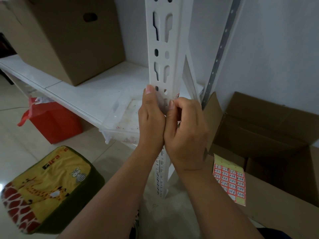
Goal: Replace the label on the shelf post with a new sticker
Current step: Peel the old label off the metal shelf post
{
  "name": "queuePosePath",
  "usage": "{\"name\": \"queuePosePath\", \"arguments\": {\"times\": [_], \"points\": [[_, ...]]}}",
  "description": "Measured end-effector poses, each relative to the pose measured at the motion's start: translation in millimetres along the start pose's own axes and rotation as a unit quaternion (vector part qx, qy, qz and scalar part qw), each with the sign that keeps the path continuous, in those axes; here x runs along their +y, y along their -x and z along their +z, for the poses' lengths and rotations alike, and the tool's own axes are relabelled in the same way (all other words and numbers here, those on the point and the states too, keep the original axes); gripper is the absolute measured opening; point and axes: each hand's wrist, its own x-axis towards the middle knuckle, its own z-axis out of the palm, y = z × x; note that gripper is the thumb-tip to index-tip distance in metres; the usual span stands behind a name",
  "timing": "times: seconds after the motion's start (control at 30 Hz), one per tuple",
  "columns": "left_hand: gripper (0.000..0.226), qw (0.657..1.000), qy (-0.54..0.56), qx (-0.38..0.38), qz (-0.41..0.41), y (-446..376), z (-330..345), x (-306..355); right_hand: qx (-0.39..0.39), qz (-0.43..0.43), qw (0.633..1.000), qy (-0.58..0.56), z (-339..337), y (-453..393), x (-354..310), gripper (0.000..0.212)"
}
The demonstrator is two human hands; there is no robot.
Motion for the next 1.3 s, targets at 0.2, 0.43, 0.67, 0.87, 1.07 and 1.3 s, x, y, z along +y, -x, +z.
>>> {"name": "queuePosePath", "arguments": {"times": [0.2,0.43,0.67,0.87,1.07,1.3], "points": [[0.043,1.0,-0.005,0.003,-0.004,1,-1,2,-0.006,0.014,1.0,0.0,1,0,0,0.006],[0.051,0.999,-0.03,-0.011,0.012,0,-5,5,-0.017,0.033,0.999,-0.018,-1,8,-2,0.013],[0.048,1.0,-0.02,-0.015,-0.009,3,-6,5,0.019,0.035,0.999,-0.015,3,3,-4,0.008],[0.052,0.999,-0.036,-0.003,-0.006,2,-6,5,0.001,0.047,0.998,-0.05,-1,1,-5,0.003],[0.064,1.0,-0.02,-0.003,-0.003,3,-5,6,-0.018,0.096,0.989,-0.107,-4,-3,-8,0.002],[0.06,0.999,-0.034,-0.01,0.003,2,-7,5,-0.055,0.108,0.986,-0.111,0,3,-5,0.004]]}}
